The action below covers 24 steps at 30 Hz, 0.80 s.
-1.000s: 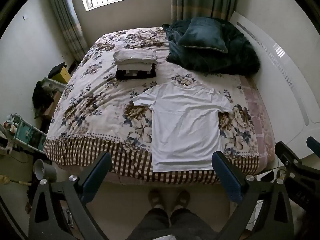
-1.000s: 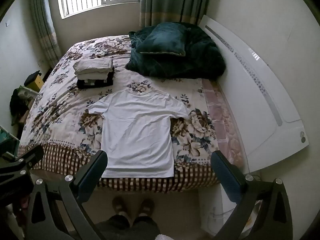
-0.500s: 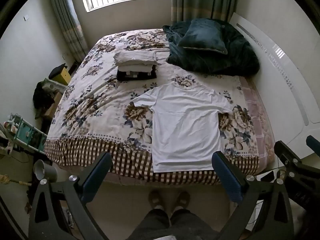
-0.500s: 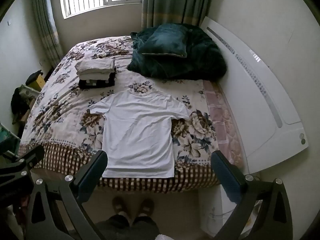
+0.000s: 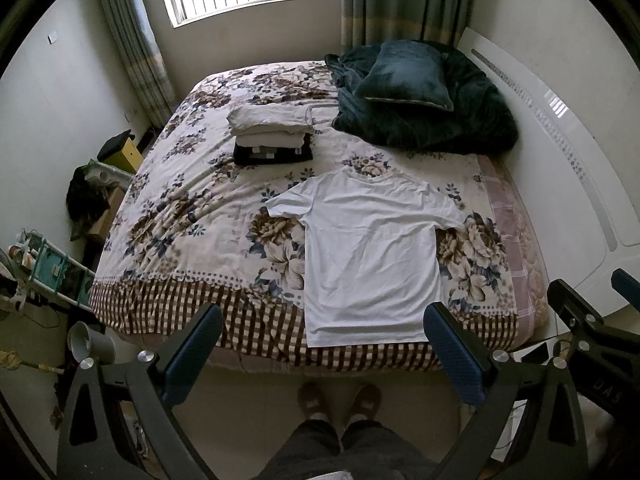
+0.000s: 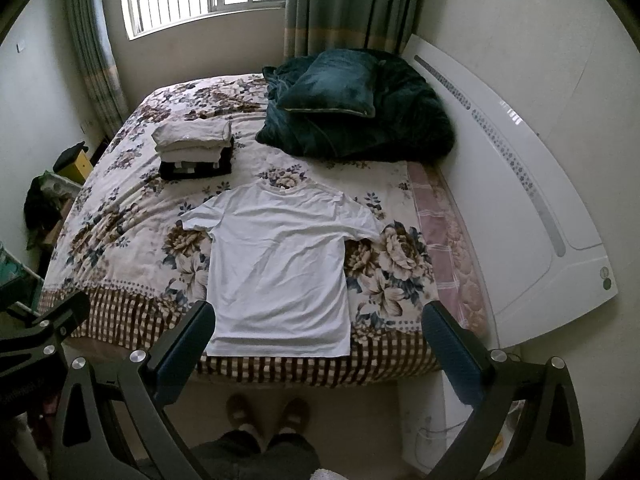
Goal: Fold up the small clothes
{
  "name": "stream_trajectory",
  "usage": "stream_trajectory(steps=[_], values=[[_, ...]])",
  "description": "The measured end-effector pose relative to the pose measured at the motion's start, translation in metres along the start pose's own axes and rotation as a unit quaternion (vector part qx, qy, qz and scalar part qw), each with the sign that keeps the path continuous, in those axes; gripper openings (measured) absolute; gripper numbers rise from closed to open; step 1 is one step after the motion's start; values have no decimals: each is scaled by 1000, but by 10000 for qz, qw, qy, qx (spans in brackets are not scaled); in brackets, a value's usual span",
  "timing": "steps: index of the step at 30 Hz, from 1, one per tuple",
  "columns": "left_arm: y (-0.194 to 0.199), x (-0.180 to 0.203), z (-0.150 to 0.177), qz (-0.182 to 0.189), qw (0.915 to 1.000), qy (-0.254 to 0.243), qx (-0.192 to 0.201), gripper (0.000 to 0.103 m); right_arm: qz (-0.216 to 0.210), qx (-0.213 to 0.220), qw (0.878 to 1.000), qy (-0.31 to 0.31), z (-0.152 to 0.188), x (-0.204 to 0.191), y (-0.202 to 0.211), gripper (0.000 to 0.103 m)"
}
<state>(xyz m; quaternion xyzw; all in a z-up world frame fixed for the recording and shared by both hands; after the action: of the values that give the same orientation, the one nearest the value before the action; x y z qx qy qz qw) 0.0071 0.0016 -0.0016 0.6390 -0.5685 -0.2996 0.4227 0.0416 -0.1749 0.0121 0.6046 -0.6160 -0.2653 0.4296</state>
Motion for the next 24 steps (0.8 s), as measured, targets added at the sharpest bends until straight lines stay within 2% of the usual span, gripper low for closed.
stream_trajectory(steps=[12,24], values=[[0,0,1,16,10000,-1,34,102,-7,12,10000,13,-6,0,3,103],[7,2,-12,29,10000,-1,49,102,1,25,10000,22,-9,2,5,103]])
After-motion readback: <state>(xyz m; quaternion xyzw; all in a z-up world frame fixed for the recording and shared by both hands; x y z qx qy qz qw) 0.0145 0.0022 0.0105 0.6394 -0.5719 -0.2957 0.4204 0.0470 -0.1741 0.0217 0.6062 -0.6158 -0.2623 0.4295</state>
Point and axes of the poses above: each gripper's, at about its wrist camera, not at the fingertips, and y roughly against the way its jaws point, x to its right, z to its underside, the point moved 1 cm from there along -y, roughly the way its jaws point, and after that the axes turned 15 degrees about y, right-handed, at the moved point
